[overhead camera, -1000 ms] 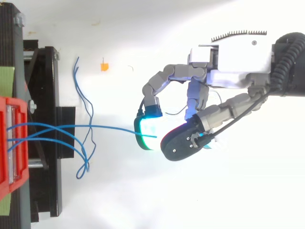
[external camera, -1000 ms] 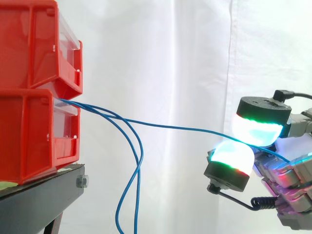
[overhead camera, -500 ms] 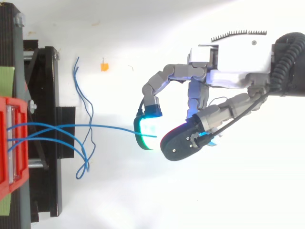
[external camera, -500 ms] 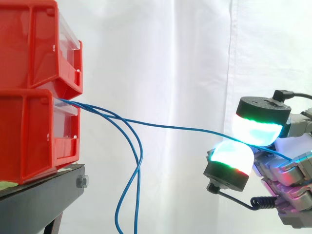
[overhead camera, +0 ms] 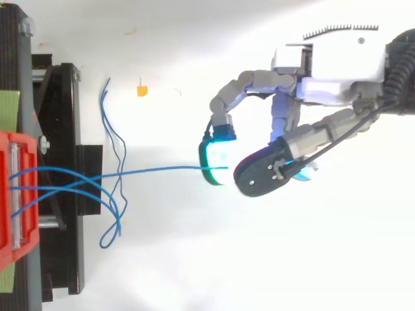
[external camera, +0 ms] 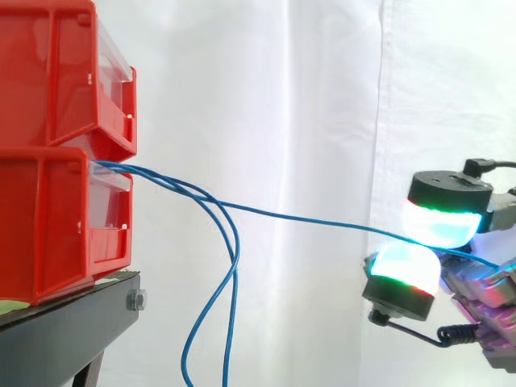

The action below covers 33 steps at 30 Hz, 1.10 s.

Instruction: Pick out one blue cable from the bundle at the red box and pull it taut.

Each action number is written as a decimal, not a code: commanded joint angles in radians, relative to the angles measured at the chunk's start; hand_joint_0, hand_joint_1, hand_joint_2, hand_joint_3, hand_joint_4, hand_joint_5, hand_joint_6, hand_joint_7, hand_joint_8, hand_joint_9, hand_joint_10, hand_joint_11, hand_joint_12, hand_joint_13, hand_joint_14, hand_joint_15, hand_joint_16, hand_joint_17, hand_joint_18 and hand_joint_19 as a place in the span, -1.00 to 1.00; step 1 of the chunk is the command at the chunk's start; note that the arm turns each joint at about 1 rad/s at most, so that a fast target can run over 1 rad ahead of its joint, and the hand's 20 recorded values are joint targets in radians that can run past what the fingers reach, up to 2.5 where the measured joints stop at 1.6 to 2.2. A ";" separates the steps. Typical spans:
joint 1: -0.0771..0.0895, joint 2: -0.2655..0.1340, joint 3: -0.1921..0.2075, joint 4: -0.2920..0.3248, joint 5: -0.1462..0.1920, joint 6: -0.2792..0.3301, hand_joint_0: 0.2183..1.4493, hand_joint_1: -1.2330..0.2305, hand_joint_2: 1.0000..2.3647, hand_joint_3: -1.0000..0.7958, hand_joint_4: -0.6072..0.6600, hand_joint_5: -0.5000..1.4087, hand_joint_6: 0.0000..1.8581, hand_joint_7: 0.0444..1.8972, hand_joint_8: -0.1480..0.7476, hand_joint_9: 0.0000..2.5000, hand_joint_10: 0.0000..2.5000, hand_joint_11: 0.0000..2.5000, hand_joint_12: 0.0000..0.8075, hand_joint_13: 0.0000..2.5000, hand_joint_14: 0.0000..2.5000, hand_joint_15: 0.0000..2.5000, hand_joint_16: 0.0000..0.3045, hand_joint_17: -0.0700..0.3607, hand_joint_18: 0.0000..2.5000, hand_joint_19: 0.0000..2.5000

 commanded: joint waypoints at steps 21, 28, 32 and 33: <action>0.006 0.071 -0.143 0.223 0.072 -0.025 -0.32 -0.40 -0.98 -0.02 -0.19 -0.51 -0.11 0.14 -0.04 0.35 -0.98 -0.02 -0.09 0.23 -1.00 0.20 -0.62 -0.08 0.00 -0.33; 0.006 0.071 -0.141 0.226 0.072 -0.028 -0.32 -0.40 -0.98 -0.02 -0.19 -0.51 -0.11 0.14 -0.04 0.34 -0.98 -0.03 -0.10 0.23 -1.00 0.20 -0.62 -0.07 0.00 -0.33; 0.006 0.071 -0.143 0.226 0.072 -0.028 -0.32 -0.39 -0.98 -0.02 -0.19 -0.51 -0.11 0.14 -0.04 0.34 -0.98 -0.03 -0.09 0.22 -1.00 0.20 -0.62 -0.07 0.00 -0.33; 0.006 0.071 -0.143 0.226 0.072 -0.028 -0.33 -0.39 -0.98 -0.02 -0.18 -0.51 -0.11 0.13 -0.03 0.34 -0.98 -0.04 -0.07 0.22 -1.00 0.20 -0.62 -0.07 -0.01 -0.33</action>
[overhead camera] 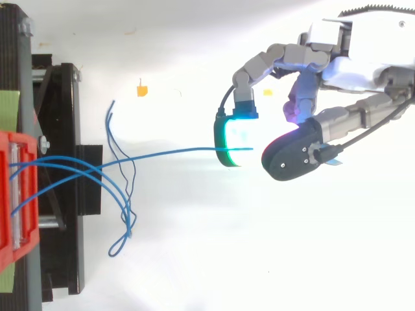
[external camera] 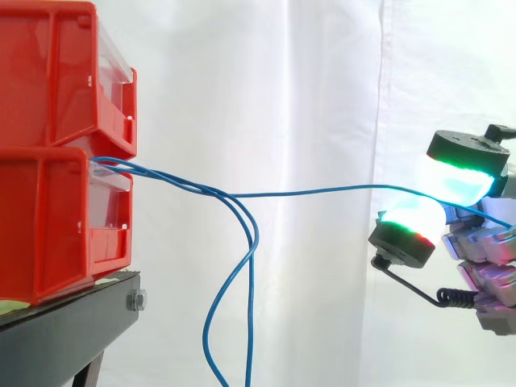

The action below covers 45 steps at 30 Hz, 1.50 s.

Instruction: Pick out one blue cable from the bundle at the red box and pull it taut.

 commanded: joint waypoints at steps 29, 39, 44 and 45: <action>0.000 0.000 0.000 0.000 0.000 0.000 -0.34 -0.39 -0.98 -0.01 -0.18 -0.51 -0.11 0.13 -0.01 0.29 -0.98 -0.14 -0.06 0.20 -0.99 0.14 -0.61 -0.06 -0.05 -0.38; 0.000 0.000 0.000 0.000 0.000 0.000 -0.34 -0.39 -0.98 -0.01 -0.18 -0.51 -0.11 0.13 0.01 0.28 -0.98 -0.16 -0.05 0.20 -0.99 0.12 -0.61 -0.05 -0.05 -0.40; 0.000 0.000 0.000 0.000 0.002 0.000 -0.34 -0.39 -0.98 -0.01 -0.18 -0.51 -0.11 0.12 0.01 0.28 -0.98 -0.16 -0.01 0.21 -0.99 0.12 -0.59 -0.02 -0.03 -0.43; 0.000 0.000 0.000 0.000 0.000 0.000 -0.34 -0.39 -0.98 -0.01 -0.18 -0.51 -0.11 0.13 0.02 0.28 -0.98 -0.18 -0.02 0.21 -0.99 0.11 -0.59 -0.02 -0.03 -0.43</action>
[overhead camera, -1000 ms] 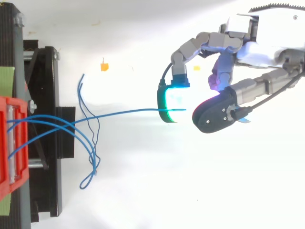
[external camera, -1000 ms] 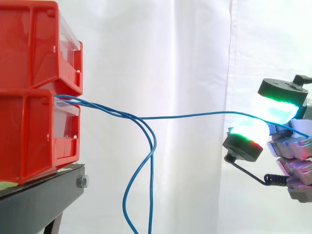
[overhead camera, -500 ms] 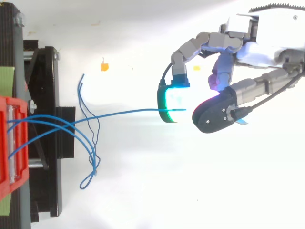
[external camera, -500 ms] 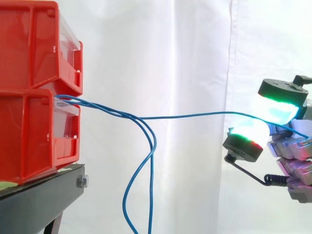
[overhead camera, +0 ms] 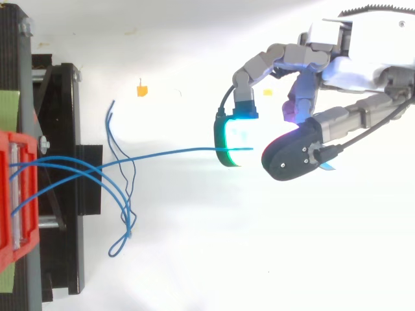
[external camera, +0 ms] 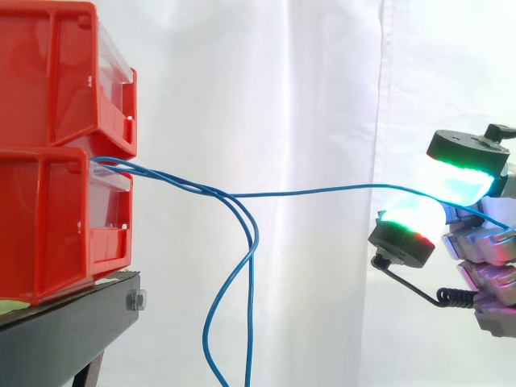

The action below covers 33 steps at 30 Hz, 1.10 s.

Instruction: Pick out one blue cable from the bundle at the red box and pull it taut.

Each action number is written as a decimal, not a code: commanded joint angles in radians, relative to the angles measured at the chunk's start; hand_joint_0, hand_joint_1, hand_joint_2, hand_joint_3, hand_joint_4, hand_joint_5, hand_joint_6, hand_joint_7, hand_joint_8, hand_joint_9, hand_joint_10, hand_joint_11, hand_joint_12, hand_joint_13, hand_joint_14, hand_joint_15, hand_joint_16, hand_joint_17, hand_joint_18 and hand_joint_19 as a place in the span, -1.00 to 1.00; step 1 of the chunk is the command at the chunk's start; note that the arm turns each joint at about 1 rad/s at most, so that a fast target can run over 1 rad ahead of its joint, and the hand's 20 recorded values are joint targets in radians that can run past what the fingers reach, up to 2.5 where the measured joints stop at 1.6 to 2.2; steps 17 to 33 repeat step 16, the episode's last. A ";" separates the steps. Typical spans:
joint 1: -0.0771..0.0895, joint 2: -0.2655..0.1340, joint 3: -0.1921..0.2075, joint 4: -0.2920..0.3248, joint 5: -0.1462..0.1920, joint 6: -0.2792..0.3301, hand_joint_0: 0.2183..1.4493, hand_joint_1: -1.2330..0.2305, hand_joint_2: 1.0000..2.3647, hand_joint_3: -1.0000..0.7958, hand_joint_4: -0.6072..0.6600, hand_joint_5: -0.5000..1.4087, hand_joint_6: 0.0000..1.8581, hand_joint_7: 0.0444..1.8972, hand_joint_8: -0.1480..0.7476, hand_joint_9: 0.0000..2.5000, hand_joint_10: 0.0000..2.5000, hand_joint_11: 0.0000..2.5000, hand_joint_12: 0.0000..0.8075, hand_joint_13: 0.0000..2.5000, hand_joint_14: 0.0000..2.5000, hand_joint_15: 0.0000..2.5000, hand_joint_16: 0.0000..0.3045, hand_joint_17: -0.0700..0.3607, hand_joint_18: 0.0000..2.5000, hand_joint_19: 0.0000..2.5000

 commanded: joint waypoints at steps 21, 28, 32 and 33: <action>0.000 0.000 0.000 0.000 0.000 0.000 -0.34 -0.40 -0.98 -0.02 -0.18 -0.51 -0.11 0.12 0.03 0.26 -0.98 -0.20 0.00 0.19 -0.99 0.07 -0.59 -0.02 -0.06 -0.43; 0.000 0.000 0.000 0.000 0.000 0.000 -0.34 -0.40 -0.98 -0.02 -0.18 -0.51 -0.11 0.12 0.03 0.26 -0.98 -0.20 0.00 0.19 -0.99 0.07 -0.59 -0.02 -0.06 -0.43; 0.000 0.000 0.000 0.000 0.000 0.000 -0.34 -0.40 -0.98 -0.02 -0.18 -0.51 -0.11 0.12 0.03 0.26 -0.98 -0.20 0.00 0.19 -0.99 0.07 -0.59 -0.02 -0.06 -0.43; 0.000 0.000 0.000 0.000 0.000 0.000 -0.34 -0.40 -0.98 -0.02 -0.18 -0.51 -0.11 0.12 0.03 0.26 -0.98 -0.20 0.00 0.19 -0.99 0.07 -0.59 -0.02 -0.06 -0.43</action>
